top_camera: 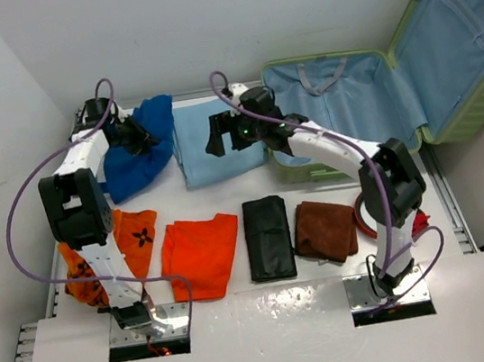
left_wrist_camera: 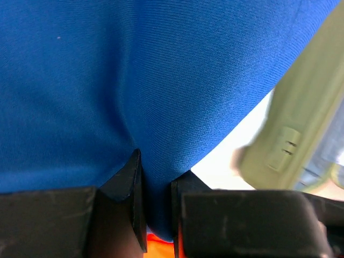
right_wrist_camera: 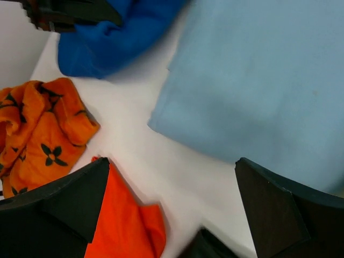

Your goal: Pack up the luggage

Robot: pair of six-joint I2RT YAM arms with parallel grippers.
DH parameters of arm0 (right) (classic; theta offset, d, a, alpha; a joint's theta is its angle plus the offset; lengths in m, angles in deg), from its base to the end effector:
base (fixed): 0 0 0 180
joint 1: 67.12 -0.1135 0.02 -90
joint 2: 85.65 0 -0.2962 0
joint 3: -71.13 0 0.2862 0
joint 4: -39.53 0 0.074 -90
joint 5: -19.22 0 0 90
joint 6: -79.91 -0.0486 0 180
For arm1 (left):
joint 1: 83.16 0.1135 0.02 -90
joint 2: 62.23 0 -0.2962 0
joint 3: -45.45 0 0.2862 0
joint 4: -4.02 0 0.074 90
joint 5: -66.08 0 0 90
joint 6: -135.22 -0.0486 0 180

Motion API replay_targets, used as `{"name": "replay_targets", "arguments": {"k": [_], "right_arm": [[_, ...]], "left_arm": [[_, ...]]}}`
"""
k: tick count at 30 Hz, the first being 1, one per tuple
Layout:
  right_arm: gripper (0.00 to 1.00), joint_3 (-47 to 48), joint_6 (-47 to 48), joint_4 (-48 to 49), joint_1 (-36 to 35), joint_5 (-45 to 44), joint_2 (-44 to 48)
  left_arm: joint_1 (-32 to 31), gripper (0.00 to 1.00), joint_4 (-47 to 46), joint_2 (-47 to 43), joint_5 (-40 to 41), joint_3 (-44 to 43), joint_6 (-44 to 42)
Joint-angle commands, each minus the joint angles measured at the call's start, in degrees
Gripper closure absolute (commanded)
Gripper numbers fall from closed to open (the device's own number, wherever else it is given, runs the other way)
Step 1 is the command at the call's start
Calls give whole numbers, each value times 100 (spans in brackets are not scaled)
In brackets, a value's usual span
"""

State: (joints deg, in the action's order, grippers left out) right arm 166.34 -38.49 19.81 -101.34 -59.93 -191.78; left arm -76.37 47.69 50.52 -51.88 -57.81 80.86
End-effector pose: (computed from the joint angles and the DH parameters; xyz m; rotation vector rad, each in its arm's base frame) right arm 0.3984 0.2820 0.2818 -0.2317 2.2013 0.8339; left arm 0.4862 0.0349 0.2459 -0.7171 2.4247 -0.8166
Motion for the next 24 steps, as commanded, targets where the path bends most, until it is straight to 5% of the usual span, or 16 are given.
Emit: {"name": "replay_targets", "arguments": {"k": [1, 9, 24], "right_arm": [[0, 170, 80, 1191, -287, 40, -206], [0, 1882, -165, 551, -243, 778, -1778], [0, 2025, -69, 1623, -604, 505, -2501]], "left_arm": [[-125, 100, -248, -131, -912, -139, 715], [-248, 100, -449, 212, -1570, -394, 1049], [-310, 100, -1670, 590, -2907, -676, 1858]]}}
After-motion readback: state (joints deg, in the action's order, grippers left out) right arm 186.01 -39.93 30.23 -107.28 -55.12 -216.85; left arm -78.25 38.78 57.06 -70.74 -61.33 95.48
